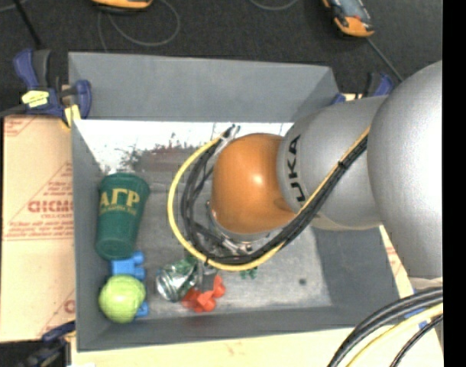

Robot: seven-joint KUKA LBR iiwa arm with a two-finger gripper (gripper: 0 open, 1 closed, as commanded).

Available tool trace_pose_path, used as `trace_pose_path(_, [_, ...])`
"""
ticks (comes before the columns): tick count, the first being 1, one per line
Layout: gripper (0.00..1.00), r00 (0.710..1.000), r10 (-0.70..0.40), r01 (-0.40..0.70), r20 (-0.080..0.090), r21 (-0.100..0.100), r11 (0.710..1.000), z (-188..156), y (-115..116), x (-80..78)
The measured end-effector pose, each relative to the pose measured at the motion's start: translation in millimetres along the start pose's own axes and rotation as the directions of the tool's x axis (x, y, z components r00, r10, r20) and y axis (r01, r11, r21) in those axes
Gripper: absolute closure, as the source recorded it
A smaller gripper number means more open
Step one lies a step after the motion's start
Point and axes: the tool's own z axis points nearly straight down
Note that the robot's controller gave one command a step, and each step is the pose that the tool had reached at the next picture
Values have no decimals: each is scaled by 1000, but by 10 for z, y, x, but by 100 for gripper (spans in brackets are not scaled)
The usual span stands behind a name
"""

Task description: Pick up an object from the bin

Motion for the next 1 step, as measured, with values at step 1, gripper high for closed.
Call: trace_pose_path(1, [100, 1000, 9, -9, -5, 3, 1000, -485, -26, -108])
